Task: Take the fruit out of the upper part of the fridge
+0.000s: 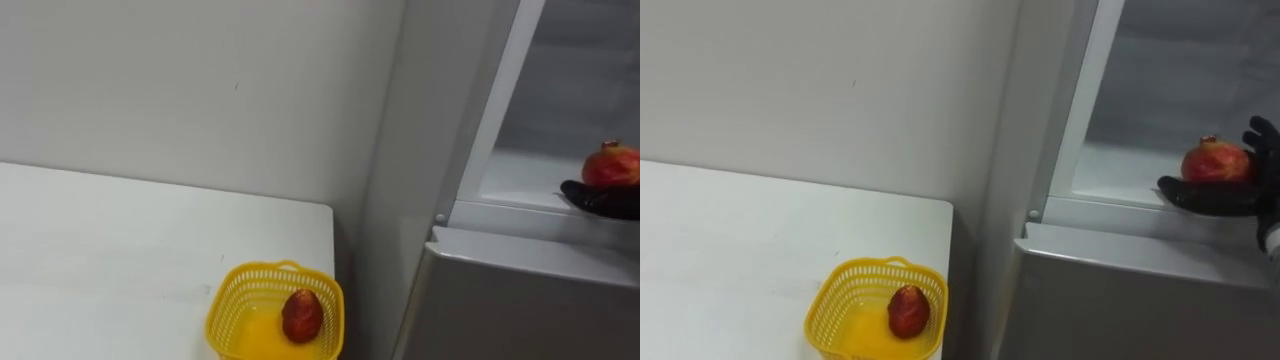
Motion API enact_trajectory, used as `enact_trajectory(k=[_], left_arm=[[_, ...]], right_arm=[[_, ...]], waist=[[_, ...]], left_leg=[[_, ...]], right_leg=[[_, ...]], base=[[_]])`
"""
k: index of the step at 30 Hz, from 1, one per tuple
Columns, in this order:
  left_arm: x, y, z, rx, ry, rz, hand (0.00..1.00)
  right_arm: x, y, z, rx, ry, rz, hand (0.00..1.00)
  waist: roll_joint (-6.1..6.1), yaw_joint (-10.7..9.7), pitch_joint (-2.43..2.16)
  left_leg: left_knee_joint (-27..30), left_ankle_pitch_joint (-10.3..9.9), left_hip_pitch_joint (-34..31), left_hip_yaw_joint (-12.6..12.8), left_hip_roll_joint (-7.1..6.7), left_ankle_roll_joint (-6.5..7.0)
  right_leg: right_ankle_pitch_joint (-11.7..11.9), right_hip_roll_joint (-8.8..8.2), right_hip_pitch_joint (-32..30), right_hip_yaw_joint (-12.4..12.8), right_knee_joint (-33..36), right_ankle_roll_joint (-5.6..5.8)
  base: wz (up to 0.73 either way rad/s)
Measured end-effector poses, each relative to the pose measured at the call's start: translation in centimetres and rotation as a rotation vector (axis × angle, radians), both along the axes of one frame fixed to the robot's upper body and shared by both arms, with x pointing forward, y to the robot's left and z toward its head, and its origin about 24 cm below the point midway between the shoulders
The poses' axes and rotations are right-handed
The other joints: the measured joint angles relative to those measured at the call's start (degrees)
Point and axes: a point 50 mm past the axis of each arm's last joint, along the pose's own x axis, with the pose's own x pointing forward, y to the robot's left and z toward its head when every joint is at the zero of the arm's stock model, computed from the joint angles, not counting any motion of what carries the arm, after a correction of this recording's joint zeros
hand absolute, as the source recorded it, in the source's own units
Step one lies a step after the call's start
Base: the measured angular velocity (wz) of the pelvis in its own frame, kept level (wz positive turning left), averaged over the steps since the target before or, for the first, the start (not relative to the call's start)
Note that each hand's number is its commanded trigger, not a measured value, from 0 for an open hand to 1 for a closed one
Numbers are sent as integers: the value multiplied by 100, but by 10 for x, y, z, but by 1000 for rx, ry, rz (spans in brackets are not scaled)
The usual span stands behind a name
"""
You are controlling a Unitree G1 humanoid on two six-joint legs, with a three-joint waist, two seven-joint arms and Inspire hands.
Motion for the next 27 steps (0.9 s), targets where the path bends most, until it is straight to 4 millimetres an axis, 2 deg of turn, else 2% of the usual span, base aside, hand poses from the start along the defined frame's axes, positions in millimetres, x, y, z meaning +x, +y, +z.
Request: enact_trajectory(k=[8, 9, 10, 11, 12, 27], left_arm=[[-1, 0, 0, -3, 4, 1, 0], [0, 0, 0, -3, 2, 1, 0], [0, 1, 0, -1, 1, 0, 0], [0, 1, 0, 0, 2, 1, 0], [-1, 2, 1, 1, 5, 5, 0], [-4, 2, 0, 1, 19, 11, 0]], right_arm=[[0, -1, -1, -1, 11, 7, 0], [-1, -4, -2, -2, 18, 4, 12], [-2, -7, -3, -3, 26, -4, 60], [-2, -8, -4, -1, 30, -8, 72], [-2, -8, -4, 2, 35, -10, 100], [0, -12, -2, -26, 58, -11, 100]], waist=[[-20, 65, 8], [-38, 94, 11], [-64, 121, 10], [-78, 132, 7], [-101, 141, 8], [-115, 127, 10]], left_leg=[[36, 0, -11, -5, -7, -1], [46, -1, -19, -5, -11, -1], [52, -1, -26, -5, -13, -1], [53, -1, -27, -5, -13, -2], [57, 0, -27, -8, -12, -5], [62, 7, -40, -51, -12, -15]], right_leg=[[-12, -4, 9, -6, -1, -20], [-25, -9, 5, -12, -1, -39], [-35, -10, 1, -15, -3, -53], [-40, -10, 1, -15, -5, -60], [-45, -10, 3, -20, -9, -63], [-45, -9, 4, -70, -12, -64]], base=[[0], [0], [0], [0], [0], [1]])
